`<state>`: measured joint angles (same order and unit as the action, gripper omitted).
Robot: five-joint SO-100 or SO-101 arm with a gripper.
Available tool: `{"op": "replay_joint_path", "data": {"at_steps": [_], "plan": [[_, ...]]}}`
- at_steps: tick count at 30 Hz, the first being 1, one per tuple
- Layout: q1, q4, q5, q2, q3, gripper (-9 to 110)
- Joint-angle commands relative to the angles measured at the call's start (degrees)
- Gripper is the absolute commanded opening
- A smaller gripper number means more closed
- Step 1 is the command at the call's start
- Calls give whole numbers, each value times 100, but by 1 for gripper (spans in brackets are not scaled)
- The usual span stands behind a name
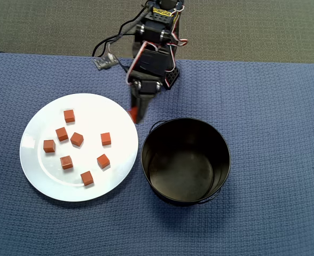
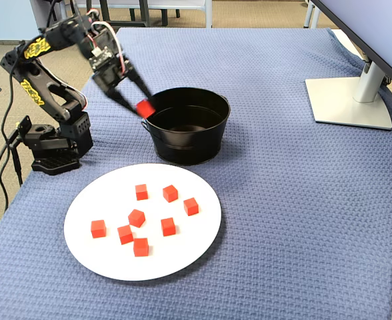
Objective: Pick up the red cubes from the white plate and place them in the black recipient
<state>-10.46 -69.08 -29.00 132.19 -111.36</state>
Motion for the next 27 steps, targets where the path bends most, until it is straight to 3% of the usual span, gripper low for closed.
{"op": "replay_joint_path", "data": {"at_steps": [1,2,4,8,14,22,27], "plan": [[1081,536,1415,-967,633,20],[1318,483,1477,-1301,817,30],[1494,413,1529,-1468,1020,33],[905,281,765,-694,1090,30],[-932,431,-1529,334,-176,22],[-2443,2602,-3568,-114,-2109,19],[-2927,3076,-3507,-888,-2118,21]]}}
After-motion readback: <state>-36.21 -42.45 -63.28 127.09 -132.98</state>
